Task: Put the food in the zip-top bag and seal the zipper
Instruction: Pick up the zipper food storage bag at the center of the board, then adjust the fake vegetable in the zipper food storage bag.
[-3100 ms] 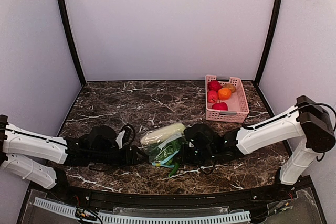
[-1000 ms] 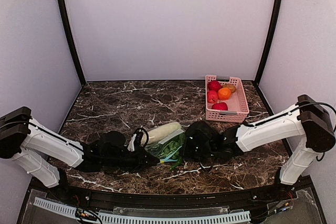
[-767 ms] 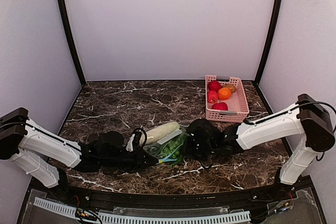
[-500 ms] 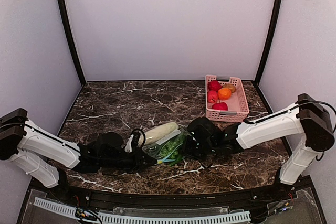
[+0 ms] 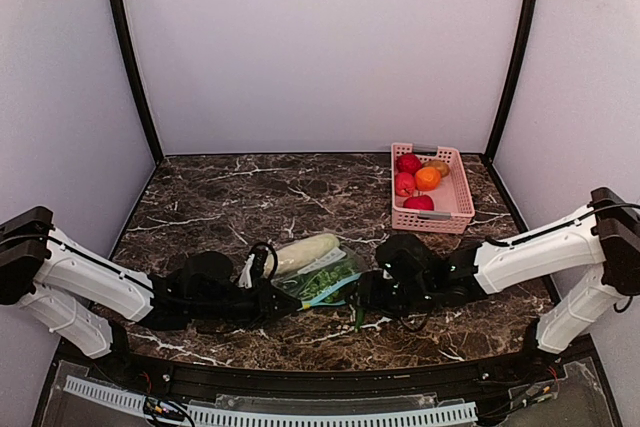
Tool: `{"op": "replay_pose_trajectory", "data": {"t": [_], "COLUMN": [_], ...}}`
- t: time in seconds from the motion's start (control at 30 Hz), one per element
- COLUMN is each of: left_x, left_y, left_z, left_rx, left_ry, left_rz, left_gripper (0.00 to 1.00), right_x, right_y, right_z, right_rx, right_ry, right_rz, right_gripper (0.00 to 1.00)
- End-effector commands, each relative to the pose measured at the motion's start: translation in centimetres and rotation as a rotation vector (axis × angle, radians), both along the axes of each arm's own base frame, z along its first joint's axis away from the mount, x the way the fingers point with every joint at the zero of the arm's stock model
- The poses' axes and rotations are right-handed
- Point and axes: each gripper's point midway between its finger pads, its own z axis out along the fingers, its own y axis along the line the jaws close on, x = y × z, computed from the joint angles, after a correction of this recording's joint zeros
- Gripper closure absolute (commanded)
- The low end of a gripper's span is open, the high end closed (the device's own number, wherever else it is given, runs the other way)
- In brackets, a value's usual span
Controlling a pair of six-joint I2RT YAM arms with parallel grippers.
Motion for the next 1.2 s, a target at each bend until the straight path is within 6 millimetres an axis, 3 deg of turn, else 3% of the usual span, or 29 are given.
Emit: {"op": "replay_pose_trajectory", "data": {"t": [0.0, 0.33, 0.47, 0.63, 0.8, 1.0, 1.17], "left_x": [0.1, 0.0, 0.0, 0.0, 0.0, -0.1, -0.1], "left_y": [-0.7, -0.9, -1.0, -1.2, -1.2, -1.2, -1.2], "left_z": [1.2, 1.3, 1.4, 1.5, 1.6, 1.5, 1.4], "left_rx": [-0.038, -0.031, -0.031, -0.029, -0.029, -0.026, -0.021], "left_ry": [-0.015, -0.021, -0.024, -0.022, -0.022, -0.02, -0.017], "left_rz": [-0.008, -0.017, -0.024, -0.03, -0.033, -0.033, -0.035], "left_gripper": [0.99, 0.99, 0.99, 0.99, 0.99, 0.99, 0.99], "right_x": [-1.4, -4.7, -4.4, -3.8, -3.9, -2.8, -2.6], "right_y": [-0.9, -3.9, -4.9, -5.6, -8.0, -10.6, -10.7], "right_z": [0.3, -1.6, -1.4, 0.7, 1.5, 0.9, 0.0], "right_rx": [-0.041, -0.153, -0.22, -0.289, -0.376, -0.428, -0.438], "right_ry": [-0.019, 0.063, 0.029, -0.059, -0.092, -0.077, -0.053], "right_rz": [0.031, 0.008, -0.005, 0.052, 0.073, 0.085, 0.176], "right_gripper": [0.41, 0.43, 0.44, 0.44, 0.48, 0.5, 0.48]}}
